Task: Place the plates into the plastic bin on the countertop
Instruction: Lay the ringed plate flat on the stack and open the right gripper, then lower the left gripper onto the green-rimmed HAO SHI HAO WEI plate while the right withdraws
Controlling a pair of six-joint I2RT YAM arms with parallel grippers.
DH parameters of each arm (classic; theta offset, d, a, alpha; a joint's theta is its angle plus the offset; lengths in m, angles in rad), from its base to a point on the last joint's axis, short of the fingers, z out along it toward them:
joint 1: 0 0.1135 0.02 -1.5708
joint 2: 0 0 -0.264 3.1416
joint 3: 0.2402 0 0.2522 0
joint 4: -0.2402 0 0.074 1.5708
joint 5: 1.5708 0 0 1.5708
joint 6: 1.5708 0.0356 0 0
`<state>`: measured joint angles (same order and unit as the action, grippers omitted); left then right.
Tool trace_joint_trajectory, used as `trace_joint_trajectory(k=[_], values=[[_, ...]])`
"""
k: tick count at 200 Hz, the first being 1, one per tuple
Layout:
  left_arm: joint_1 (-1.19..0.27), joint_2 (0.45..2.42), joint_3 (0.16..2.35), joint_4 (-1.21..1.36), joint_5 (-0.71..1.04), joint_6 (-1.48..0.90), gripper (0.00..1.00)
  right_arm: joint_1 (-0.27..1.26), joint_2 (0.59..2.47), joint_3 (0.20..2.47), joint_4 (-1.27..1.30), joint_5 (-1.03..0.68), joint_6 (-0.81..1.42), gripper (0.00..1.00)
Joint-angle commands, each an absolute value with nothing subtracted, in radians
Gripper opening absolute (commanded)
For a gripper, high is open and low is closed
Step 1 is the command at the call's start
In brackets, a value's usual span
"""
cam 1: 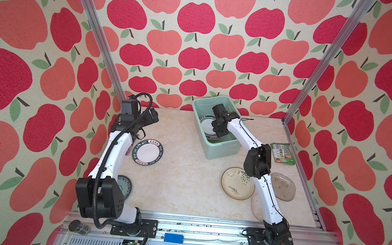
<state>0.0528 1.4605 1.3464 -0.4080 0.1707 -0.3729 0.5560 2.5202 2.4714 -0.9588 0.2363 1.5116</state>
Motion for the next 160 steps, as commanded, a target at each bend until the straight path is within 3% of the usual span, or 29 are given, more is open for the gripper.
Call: trace_joint_trajectory(k=[1, 67, 104, 160], values=[[0.068, 1.463, 1.388, -0.521, 0.113, -0.442, 0.99, 0.542, 2.442, 2.530, -1.000, 0.289, 1.412, 0.57], [0.129, 1.612, 1.558, -0.915, 0.070, -0.522, 1.00, 0.533, 2.353, 2.473, -0.795, 0.208, 1.165, 0.56], [0.177, 1.656, 1.541, -1.000, 0.134, -0.547, 1.00, 0.510, 2.196, 2.211, -0.460, 0.070, 0.929, 0.56], [0.256, 1.611, 1.393, -0.900, 0.159, -0.564, 0.99, 0.468, 1.972, 1.816, -0.064, -0.189, 0.735, 0.54]])
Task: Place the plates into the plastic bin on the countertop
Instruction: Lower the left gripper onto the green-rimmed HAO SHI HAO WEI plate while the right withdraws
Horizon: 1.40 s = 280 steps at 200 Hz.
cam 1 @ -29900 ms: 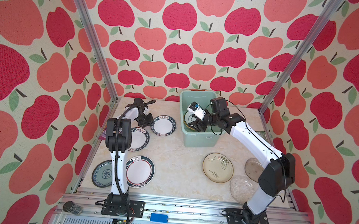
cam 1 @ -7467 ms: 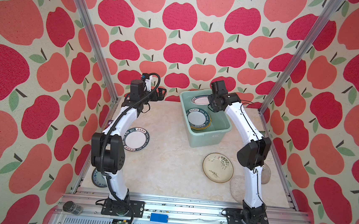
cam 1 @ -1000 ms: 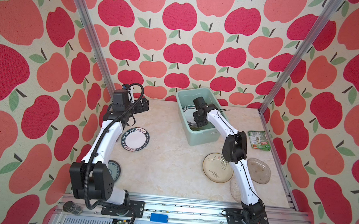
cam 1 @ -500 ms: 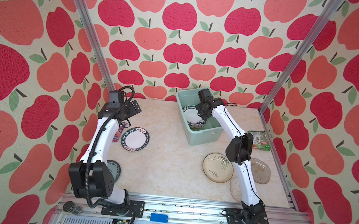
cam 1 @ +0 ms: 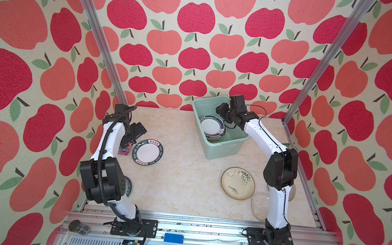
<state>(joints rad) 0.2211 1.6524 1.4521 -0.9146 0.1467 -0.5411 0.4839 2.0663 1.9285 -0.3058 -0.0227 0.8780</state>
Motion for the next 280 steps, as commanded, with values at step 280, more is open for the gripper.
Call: trace_joint_trajectory(k=[280], values=[[0.327, 1.764, 0.989, -0.420, 0.377, -0.474, 0.73, 0.529, 1.761, 1.526, 0.102, -0.517, 0.612, 0.51]])
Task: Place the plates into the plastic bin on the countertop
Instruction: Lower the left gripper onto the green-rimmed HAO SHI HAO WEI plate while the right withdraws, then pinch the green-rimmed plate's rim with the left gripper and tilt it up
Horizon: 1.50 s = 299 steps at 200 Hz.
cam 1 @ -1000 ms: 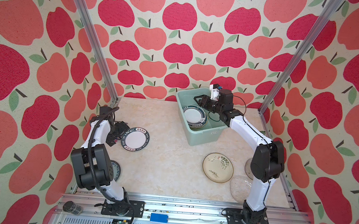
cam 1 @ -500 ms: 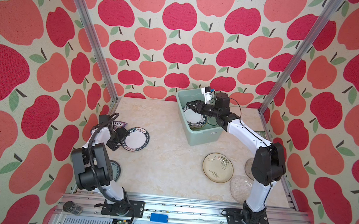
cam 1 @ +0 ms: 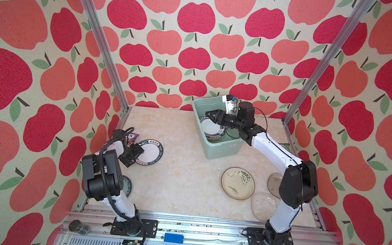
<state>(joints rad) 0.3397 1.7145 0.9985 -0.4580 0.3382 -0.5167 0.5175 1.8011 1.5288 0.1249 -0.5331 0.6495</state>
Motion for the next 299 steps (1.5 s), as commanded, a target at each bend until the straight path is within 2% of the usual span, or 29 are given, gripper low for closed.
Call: trace_joint_trajectory(k=[1, 22, 89, 183, 299], values=[[0.327, 1.764, 0.989, -0.419, 0.378, -0.473, 0.72, 0.529, 1.760, 1.526, 0.102, -0.517, 0.612, 0.51], [0.305, 1.781, 1.004, -0.406, 0.400, -0.442, 0.63, 0.532, 1.763, 1.535, 0.088, -0.511, 0.607, 0.51], [0.172, 1.902, 1.158, -0.443, 0.405, -0.354, 0.56, 0.536, 1.787, 1.568, 0.055, -0.501, 0.601, 0.49], [0.036, 2.102, 1.426, -0.544, 0.413, -0.284, 0.51, 0.527, 1.801, 1.594, -0.005, -0.461, 0.571, 0.48], [-0.069, 2.174, 1.516, -0.430, 0.547, -0.377, 0.49, 0.506, 1.879, 1.698, -0.094, -0.498, 0.560, 0.47]])
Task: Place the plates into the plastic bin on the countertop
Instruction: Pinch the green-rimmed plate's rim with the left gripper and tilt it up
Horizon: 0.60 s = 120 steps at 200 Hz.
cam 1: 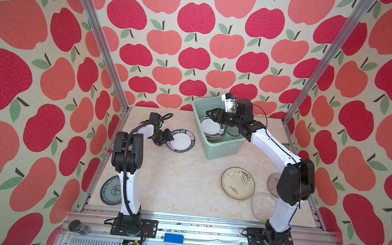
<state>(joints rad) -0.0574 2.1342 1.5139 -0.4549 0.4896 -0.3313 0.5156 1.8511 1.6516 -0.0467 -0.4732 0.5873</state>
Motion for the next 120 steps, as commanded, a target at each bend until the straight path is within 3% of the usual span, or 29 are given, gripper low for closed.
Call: trace_joint_trajectory(k=[1, 120], values=[[-0.070, 2.174, 1.516, -0.428, 0.549, -0.378, 0.49, 0.506, 1.880, 1.698, -0.094, -0.497, 0.560, 0.47], [-0.071, 2.141, 1.431, -0.184, 0.666, -0.553, 0.37, 0.499, 1.898, 1.720, -0.188, -0.490, 0.537, 0.46]])
